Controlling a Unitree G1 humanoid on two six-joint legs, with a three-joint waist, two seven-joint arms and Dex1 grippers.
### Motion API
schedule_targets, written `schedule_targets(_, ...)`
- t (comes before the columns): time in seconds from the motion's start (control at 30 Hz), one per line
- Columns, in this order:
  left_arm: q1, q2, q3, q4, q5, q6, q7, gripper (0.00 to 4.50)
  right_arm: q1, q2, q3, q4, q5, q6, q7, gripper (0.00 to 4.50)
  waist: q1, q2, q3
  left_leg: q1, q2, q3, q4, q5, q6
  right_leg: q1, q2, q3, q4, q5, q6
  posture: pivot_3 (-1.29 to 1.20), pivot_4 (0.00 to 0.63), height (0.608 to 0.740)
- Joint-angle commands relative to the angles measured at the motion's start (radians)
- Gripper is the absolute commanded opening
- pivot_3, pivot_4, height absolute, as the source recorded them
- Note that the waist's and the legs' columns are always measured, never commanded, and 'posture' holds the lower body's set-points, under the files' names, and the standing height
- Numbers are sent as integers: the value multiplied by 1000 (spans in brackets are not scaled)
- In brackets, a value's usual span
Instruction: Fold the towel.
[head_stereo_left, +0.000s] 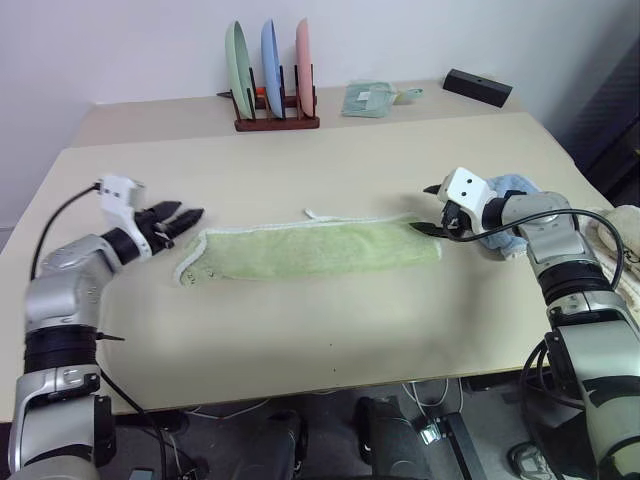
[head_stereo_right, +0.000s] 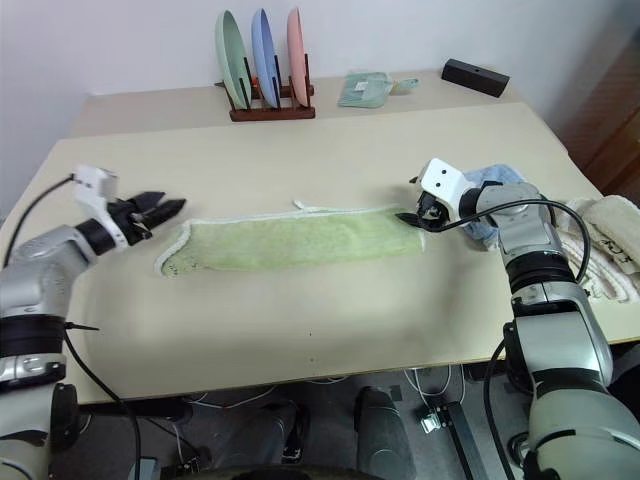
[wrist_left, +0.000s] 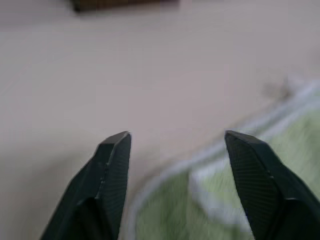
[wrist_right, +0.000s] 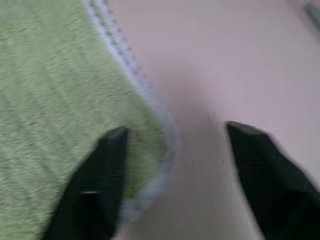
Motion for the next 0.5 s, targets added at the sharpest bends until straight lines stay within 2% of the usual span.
schedule_targets(0.03, 81, 46, 141, -53, -47, 59, 70, 2764, 42, -42, -52, -130, 29, 14, -14, 4113, 0, 0, 0, 1, 0, 0, 0, 0, 0, 0, 0, 0, 0, 0, 0, 0, 150, 740)
schedule_targets(0.07, 132, 54, 180, -87, -74, 83, 59, 2764, 69, -49, -58, -176, 35, 28, -12, 4113, 0, 0, 0, 1, 0, 0, -1, 0, 0, 0, 0, 0, 0, 0, 0, 0, 150, 740)
schedule_targets(0.1, 206, 64, 213, -145, -106, 115, 29, 3028, 99, -58, -63, -228, 40, 45, -10, 4148, 1, 0, 0, 1, 0, 0, -1, 0, 0, 1, 0, 0, 0, 0, 0, 0, 150, 740)
schedule_targets(0.17, 323, 82, 239, -246, -151, 168, -17, 3645, 142, -69, -70, -302, 44, 73, -11, 4166, 2, 0, 0, 1, 0, 0, -1, 0, 0, 1, 0, 1, 0, 0, 0, 0, 150, 740)
schedule_targets(0.23, 465, 114, 208, -371, -157, 183, -93, 4464, 170, -75, -74, -351, 47, 99, -14, 4166, 6, 0, 0, 1, 0, 1, 0, 0, 0, 1, 0, 1, 0, 0, 0, 0, 150, 740)
schedule_targets(0.33, 583, 145, 143, -496, -135, 185, -135, 4464, 193, -73, -73, -390, 49, 126, -20, 4166, 17, 0, 0, 3, 0, 1, 0, -1, 0, 4, 0, 1, 0, 0, 0, 0, 150, 740)
schedule_targets(0.43, 585, 153, 86, -512, -105, 182, -119, 4464, 198, -66, -67, -409, 49, 146, -26, 4166, 30, 0, 0, 7, 0, -1, 0, -4, 5, 10, 0, 0, 0, 0, 0, 0, 150, 740)
schedule_targets(0.5, 523, 128, 28, -463, -48, 155, -58, 4464, 202, -56, -61, -419, 51, 155, -28, 4166, 33, 0, 0, 7, 0, -1, 0, -4, 5, 10, 0, 0, 0, 0, 0, 0, 150, 740)
